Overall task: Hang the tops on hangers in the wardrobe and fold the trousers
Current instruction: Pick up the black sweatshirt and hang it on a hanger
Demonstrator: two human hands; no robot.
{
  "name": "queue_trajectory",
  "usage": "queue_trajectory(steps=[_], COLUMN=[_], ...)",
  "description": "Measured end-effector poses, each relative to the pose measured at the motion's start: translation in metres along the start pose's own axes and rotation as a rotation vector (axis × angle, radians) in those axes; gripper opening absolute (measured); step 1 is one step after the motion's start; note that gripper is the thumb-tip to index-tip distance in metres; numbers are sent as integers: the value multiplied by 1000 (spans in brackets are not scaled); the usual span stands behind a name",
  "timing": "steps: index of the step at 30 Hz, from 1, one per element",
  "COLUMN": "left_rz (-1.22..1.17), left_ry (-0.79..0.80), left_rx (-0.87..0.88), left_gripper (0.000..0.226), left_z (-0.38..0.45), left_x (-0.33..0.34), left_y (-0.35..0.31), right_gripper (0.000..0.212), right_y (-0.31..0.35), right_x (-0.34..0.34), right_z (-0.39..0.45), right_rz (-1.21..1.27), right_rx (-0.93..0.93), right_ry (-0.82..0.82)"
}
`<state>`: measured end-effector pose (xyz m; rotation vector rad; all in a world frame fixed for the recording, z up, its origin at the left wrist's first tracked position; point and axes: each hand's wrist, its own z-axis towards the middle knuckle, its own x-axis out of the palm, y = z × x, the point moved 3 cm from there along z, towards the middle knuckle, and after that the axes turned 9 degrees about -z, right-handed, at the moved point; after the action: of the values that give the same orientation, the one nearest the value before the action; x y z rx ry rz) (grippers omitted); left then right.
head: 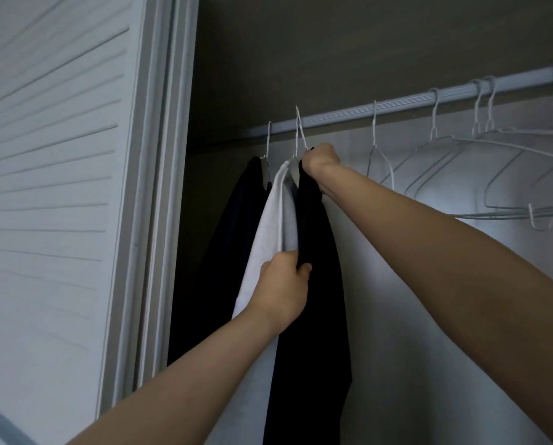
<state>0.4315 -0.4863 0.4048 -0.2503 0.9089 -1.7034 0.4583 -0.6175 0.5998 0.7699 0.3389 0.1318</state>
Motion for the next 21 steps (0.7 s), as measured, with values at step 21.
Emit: queue_trajectory(steps=[21], left_rz=[29], left_ry=[58], left_rx=[-57], left_gripper=[17], left_z=[-64], left_x=[-4], left_y=[-6], right_gripper=[11], right_y=[-13], right_x=[-43], right_z=[-39], right_rz=[-26], right_rx=[-72], right_ry=[154])
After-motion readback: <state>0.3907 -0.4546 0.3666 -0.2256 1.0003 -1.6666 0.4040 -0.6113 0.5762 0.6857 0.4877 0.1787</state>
